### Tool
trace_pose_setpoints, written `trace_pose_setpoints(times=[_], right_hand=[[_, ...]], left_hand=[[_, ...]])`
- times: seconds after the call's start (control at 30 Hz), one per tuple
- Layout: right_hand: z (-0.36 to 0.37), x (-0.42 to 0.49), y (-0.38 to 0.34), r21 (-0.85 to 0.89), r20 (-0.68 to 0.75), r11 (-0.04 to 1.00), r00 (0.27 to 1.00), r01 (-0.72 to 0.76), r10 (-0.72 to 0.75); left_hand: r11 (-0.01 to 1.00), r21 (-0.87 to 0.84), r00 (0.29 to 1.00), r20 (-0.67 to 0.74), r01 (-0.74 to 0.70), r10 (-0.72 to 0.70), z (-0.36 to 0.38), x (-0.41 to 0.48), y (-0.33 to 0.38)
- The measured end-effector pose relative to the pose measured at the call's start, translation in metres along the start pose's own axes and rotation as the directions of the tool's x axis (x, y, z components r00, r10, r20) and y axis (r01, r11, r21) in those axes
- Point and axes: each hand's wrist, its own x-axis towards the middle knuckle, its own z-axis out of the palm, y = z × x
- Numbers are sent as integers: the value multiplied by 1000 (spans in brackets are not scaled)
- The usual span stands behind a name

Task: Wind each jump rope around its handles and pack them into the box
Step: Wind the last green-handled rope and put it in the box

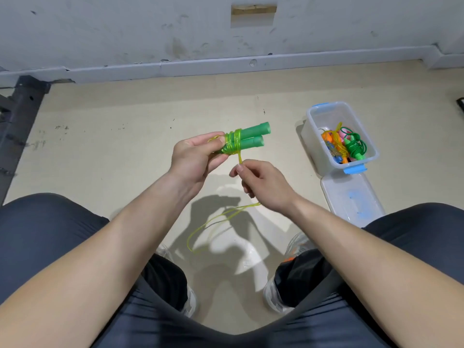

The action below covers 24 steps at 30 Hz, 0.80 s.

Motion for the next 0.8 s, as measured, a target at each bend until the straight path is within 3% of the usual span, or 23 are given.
trace_pose_setpoints(times=[0.07,0.23,0.33,0.4,0.5,0.63,0.7,0.8], right_hand=[[-14,6,2,71,90,995,994,-66,59],[-49,14,0,13,223,992,967,-127,120],[-58,13,-4,5,286,990,949,-139,131],[-59,12,-7,-2,296,985,941,-170,163],[-57,13,-13,-18,255,969,936,-245,241],[-39,8,-22,127,175,941,941,-314,291],[-24,4,-23,238,56,926,956,-293,288],[-4,-4,-27,420,-186,887,938,-192,291]], left_hand=[[999,18,993,109,43,-45,-3,-1,6],[952,306,926,364,-22,-96,-13,-2,20],[796,580,889,439,-173,-127,-16,-4,24],[724,651,886,447,-230,-120,-14,-5,21],[603,730,905,424,-320,-33,-14,-2,15],[395,811,900,419,-432,125,-12,3,10],[332,828,892,401,-451,211,-11,5,6],[344,816,867,341,-465,362,-8,6,-3]])
